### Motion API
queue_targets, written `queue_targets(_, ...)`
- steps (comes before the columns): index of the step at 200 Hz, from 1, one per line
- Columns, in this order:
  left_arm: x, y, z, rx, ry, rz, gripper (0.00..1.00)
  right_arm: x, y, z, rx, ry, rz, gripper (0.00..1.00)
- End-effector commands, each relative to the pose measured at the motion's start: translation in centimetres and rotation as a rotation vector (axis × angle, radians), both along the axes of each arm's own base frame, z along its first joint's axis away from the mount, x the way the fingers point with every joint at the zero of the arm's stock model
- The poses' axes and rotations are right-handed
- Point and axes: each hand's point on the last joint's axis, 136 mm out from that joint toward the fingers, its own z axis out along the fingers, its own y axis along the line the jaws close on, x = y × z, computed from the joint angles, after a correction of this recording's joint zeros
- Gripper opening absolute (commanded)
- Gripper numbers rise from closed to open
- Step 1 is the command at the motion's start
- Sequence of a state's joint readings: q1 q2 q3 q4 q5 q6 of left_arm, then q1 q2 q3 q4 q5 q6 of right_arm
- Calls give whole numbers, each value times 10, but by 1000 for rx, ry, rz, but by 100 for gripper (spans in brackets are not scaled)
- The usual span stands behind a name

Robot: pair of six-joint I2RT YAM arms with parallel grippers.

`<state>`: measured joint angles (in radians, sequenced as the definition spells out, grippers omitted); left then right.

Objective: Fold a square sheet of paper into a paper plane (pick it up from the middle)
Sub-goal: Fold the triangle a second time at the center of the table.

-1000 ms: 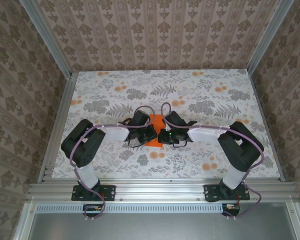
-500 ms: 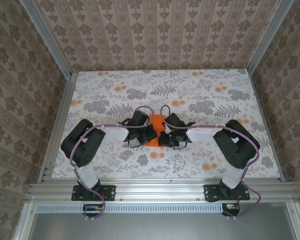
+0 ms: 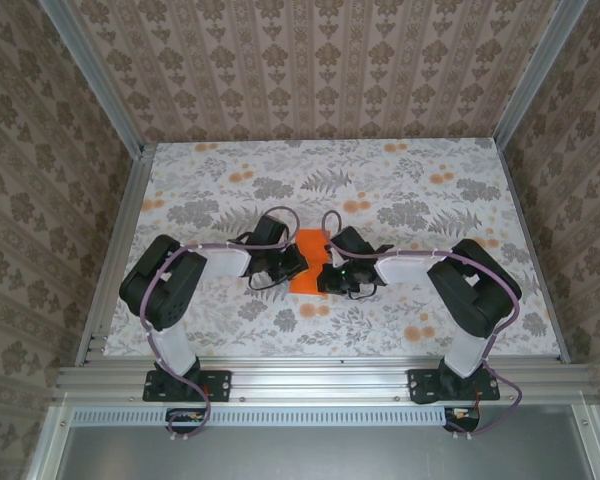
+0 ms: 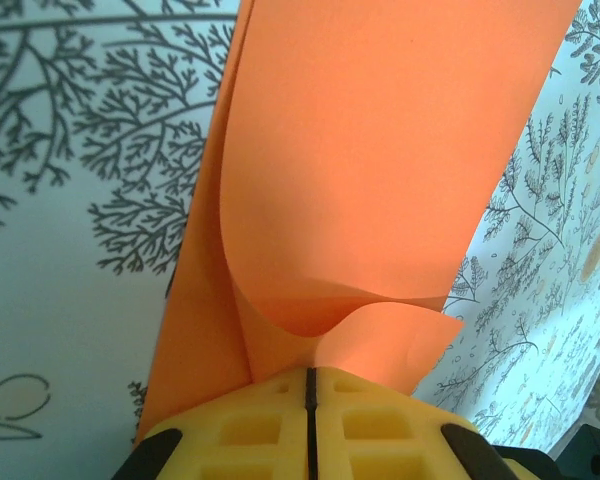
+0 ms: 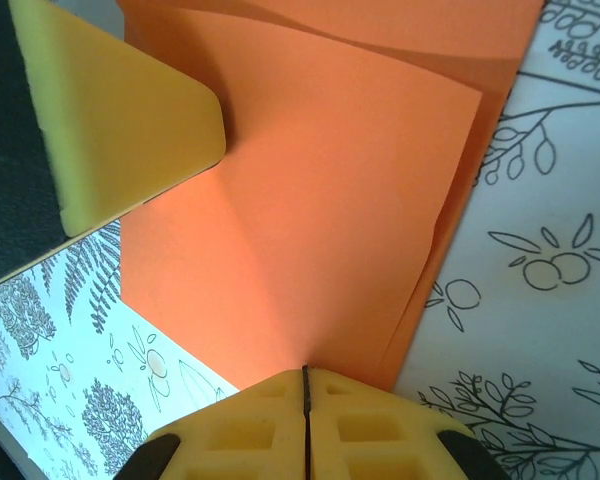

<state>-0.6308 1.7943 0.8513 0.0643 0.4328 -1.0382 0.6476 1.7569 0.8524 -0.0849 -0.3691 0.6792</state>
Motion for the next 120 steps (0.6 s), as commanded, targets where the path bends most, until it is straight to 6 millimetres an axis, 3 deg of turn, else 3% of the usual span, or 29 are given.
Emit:
queue_targets(1, 17, 30, -25, 120, -7, 54, 9, -51, -41, -35, -157, 194, 17, 8)
queue_targets(68, 34, 55, -22, 195, -33, 67, 8, -56, -45, -31, -168, 199, 24, 8)
queue_targets(120, 54, 59, 1, 204, -97, 52, 9, -54, -50, -34, -205, 203, 18, 9)
